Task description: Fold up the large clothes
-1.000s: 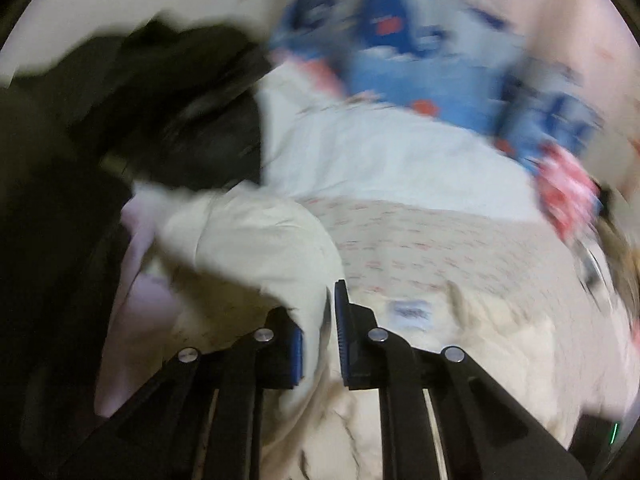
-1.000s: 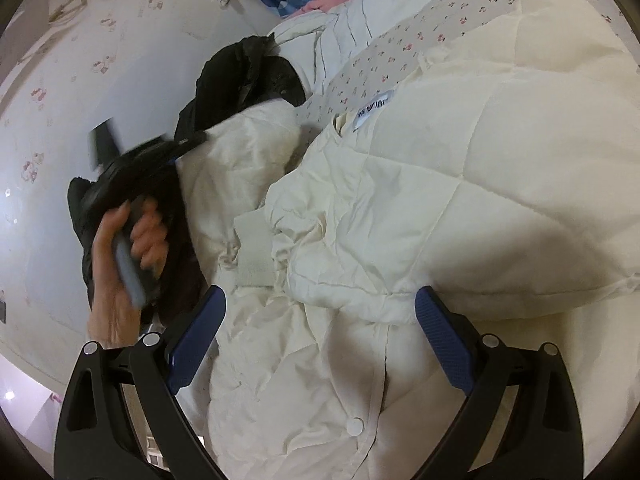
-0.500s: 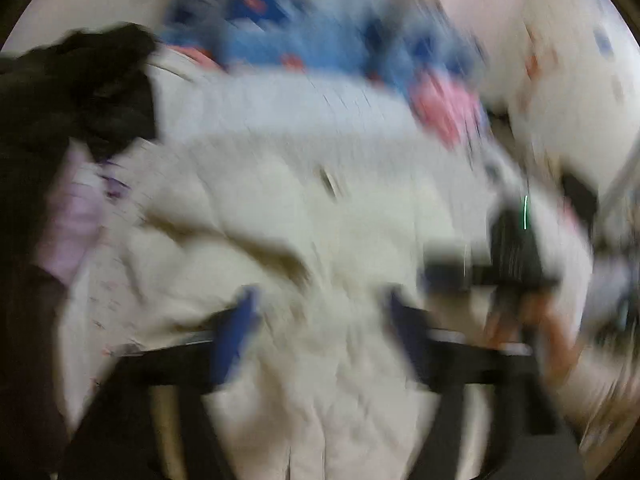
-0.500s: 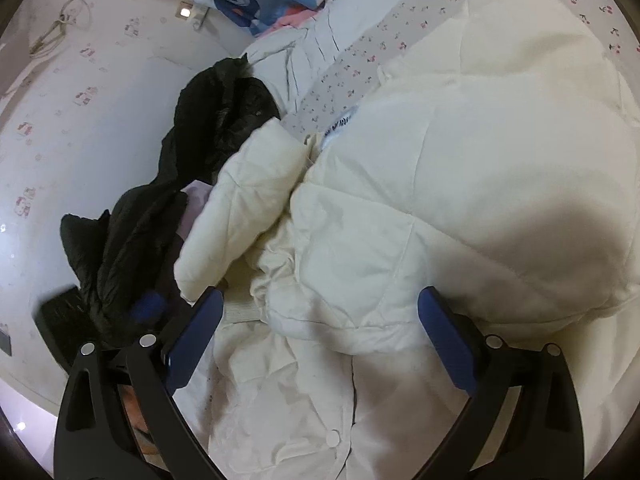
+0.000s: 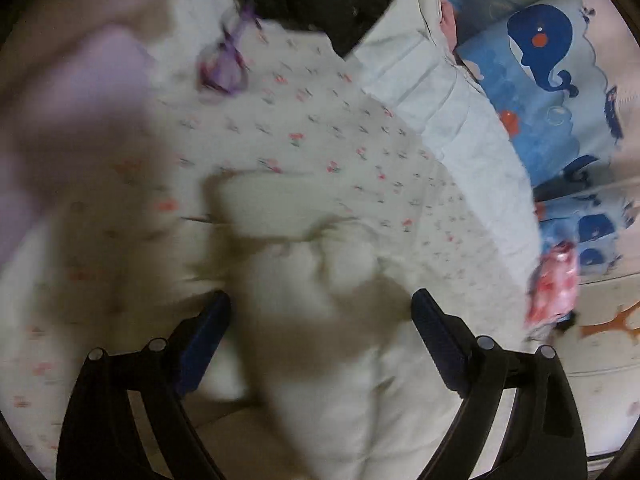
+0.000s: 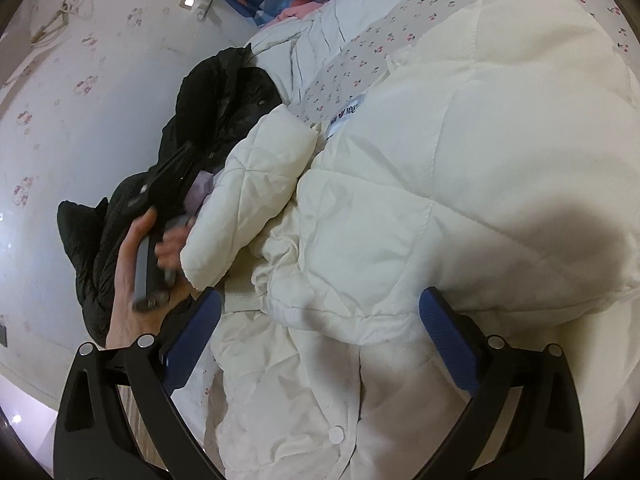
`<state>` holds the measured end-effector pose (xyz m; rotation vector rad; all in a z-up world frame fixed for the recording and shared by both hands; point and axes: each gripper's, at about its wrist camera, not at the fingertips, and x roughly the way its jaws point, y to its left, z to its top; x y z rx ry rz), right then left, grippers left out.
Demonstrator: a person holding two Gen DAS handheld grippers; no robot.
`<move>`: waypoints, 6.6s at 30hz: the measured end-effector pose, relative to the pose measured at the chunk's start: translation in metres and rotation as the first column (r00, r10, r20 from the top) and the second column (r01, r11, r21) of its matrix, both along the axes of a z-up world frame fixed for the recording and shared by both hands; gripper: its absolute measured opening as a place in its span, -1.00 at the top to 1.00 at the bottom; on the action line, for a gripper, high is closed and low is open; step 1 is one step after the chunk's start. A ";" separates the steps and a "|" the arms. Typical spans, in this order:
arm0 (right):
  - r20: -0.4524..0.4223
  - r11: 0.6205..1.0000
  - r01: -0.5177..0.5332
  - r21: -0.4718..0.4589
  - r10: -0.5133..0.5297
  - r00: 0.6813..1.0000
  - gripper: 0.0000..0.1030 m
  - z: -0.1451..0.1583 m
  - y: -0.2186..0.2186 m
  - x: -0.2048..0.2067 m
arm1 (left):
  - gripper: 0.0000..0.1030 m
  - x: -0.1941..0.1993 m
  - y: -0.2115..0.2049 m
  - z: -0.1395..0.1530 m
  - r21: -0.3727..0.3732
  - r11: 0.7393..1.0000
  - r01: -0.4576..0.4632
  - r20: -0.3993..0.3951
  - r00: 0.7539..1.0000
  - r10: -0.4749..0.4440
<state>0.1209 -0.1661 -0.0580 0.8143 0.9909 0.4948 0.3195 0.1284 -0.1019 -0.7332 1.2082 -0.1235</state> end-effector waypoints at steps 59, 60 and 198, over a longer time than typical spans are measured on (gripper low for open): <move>0.527 0.995 0.058 0.080 -0.092 0.845 0.67 0.188 -0.041 0.059 | -0.55 -0.172 0.006 0.133 0.163 0.978 0.129 0.616 0.761 -0.203; 0.580 0.996 0.050 0.075 -0.084 0.810 0.68 0.213 -0.037 0.046 | -0.60 -0.176 0.007 0.139 0.145 0.982 0.123 0.629 0.755 -0.188; -0.139 0.887 -0.461 0.025 0.460 0.877 -0.88 -0.004 -0.172 -0.249 | -0.86 -0.393 0.094 -0.017 0.185 0.929 0.321 0.058 0.940 -0.337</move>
